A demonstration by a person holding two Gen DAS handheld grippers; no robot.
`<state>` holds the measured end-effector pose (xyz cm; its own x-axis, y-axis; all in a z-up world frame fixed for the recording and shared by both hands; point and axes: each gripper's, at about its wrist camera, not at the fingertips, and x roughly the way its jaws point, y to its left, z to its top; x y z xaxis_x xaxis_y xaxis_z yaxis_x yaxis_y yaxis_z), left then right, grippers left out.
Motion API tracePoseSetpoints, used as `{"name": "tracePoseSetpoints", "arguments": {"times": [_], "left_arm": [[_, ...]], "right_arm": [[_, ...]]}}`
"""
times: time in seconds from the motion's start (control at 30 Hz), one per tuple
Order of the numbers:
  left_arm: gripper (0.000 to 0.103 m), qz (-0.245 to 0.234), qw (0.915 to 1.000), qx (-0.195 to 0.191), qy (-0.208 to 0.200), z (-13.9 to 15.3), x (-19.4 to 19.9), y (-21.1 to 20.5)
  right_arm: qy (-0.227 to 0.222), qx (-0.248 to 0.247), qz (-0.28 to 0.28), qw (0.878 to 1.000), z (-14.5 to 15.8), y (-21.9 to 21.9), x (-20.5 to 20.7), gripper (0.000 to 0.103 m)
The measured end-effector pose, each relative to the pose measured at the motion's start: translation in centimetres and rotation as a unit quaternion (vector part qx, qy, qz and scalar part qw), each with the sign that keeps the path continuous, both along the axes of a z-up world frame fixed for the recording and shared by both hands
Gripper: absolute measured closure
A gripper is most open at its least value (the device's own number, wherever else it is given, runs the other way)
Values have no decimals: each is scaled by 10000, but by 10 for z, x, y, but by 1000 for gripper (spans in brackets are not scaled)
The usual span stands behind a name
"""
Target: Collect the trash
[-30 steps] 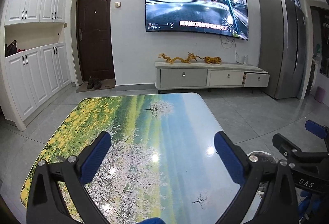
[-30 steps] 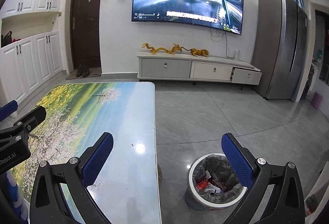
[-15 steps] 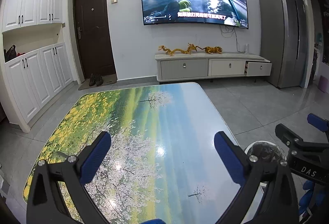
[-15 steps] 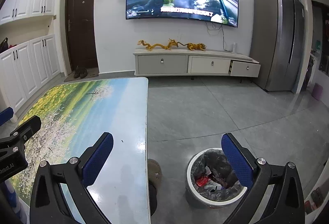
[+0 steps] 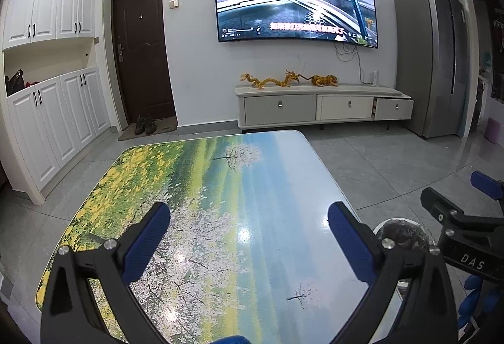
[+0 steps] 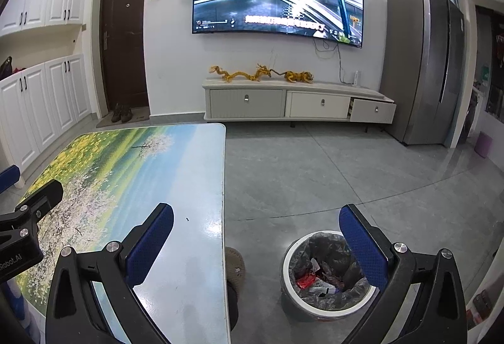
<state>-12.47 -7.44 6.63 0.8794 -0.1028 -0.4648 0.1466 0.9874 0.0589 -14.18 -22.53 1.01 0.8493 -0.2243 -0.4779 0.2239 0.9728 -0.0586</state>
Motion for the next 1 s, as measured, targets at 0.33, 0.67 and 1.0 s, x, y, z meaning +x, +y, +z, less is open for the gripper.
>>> {"name": "tracePoseSetpoints", "arguments": {"times": [0.33,0.67,1.0], "left_arm": [[2,-32,10000,33,29,-2,8,-2],[2,-50,9993,95,352,-16,47,-4],[2,-192,9987,115,454,-24,84,-7]], "right_arm": [[-46,-105,-99,9999,4,2,1,0],[209,-82,-129,9997,-7,-2,35,0],[369,-57,-125,9992,-14,-2,67,0]]}}
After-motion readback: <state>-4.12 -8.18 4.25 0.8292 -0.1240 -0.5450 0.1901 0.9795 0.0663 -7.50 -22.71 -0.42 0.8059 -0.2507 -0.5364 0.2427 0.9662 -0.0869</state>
